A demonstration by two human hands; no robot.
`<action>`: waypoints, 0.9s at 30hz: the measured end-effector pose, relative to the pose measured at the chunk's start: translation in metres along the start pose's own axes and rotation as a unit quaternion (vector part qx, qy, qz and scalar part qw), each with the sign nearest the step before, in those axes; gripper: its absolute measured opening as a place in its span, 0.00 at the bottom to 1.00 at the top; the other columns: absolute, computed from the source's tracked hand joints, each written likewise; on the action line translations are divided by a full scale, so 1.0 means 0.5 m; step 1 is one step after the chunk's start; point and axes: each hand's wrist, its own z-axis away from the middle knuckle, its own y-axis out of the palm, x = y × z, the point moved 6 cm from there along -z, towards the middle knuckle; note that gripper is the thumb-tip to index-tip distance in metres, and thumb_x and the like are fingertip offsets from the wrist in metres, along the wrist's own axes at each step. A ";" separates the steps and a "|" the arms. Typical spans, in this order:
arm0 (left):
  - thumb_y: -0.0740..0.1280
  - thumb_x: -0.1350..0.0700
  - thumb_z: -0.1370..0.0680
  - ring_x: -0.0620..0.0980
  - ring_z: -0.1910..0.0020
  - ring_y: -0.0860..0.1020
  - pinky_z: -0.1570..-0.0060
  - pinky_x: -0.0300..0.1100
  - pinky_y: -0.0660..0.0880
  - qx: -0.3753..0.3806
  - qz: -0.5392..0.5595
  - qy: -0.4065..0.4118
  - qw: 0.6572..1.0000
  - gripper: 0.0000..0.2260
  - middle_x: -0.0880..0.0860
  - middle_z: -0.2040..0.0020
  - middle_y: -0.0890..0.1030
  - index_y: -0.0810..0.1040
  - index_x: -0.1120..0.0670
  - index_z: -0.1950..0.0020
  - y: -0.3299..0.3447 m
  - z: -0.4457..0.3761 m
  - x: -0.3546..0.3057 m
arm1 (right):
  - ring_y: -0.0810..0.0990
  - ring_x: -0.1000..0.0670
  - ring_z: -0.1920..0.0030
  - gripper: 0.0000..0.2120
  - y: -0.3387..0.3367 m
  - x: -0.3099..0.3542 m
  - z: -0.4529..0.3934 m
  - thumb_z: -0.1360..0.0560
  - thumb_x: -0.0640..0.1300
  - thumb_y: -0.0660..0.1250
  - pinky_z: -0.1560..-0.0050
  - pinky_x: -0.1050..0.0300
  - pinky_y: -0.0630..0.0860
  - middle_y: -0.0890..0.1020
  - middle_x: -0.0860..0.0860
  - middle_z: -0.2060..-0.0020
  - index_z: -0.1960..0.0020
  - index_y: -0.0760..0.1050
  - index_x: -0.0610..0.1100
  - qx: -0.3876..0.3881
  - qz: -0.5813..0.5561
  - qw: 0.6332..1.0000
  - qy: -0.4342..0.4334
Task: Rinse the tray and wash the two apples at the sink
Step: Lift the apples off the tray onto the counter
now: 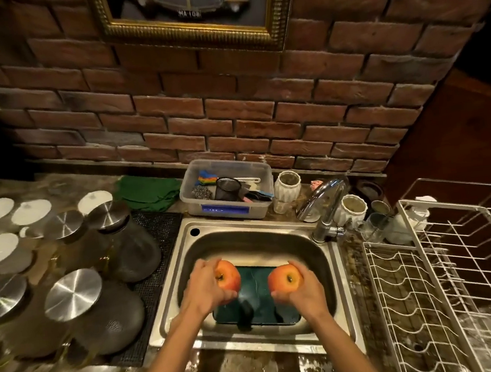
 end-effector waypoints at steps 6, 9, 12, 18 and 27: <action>0.81 0.43 0.38 0.54 0.36 0.75 0.35 0.43 0.70 -0.037 -0.008 -0.018 0.999 0.44 0.54 0.34 0.72 0.69 0.49 0.25 -0.060 0.089 0.038 | 0.74 0.48 0.38 0.44 0.007 0.029 0.066 0.41 0.44 0.84 0.37 0.49 0.76 0.73 0.53 0.39 0.29 0.70 0.54 0.033 -0.010 0.999 -0.024; 0.81 0.42 0.39 0.54 0.37 0.75 0.35 0.45 0.71 -0.053 0.002 -0.039 0.998 0.46 0.53 0.34 0.72 0.68 0.49 0.24 -0.077 0.145 0.076 | 0.74 0.47 0.37 0.45 0.032 0.045 0.102 0.43 0.43 0.85 0.35 0.46 0.76 0.73 0.52 0.39 0.30 0.70 0.54 0.058 -0.020 0.997 -0.035; 0.80 0.40 0.40 0.53 0.40 0.76 0.37 0.48 0.74 -0.068 0.004 -0.059 0.996 0.47 0.51 0.36 0.71 0.67 0.49 0.25 -0.082 0.202 0.119 | 0.74 0.47 0.37 0.45 0.066 0.060 0.138 0.43 0.45 0.85 0.35 0.46 0.76 0.73 0.53 0.40 0.30 0.70 0.54 0.081 -0.006 0.995 -0.053; 0.80 0.40 0.39 0.51 0.41 0.76 0.39 0.45 0.73 -0.092 0.021 -0.108 0.990 0.45 0.49 0.38 0.69 0.67 0.47 0.25 -0.055 0.319 0.193 | 0.74 0.50 0.40 0.42 0.146 0.076 0.215 0.43 0.48 0.85 0.40 0.53 0.75 0.74 0.53 0.39 0.33 0.71 0.58 0.135 0.007 0.988 -0.077; 0.81 0.46 0.35 0.50 0.36 0.74 0.32 0.46 0.71 -0.114 0.076 -0.212 0.968 0.46 0.50 0.31 0.68 0.63 0.47 0.22 0.000 0.468 0.290 | 0.73 0.50 0.40 0.44 0.268 0.061 0.285 0.42 0.47 0.85 0.41 0.53 0.75 0.73 0.53 0.40 0.30 0.70 0.55 0.209 0.050 0.974 -0.067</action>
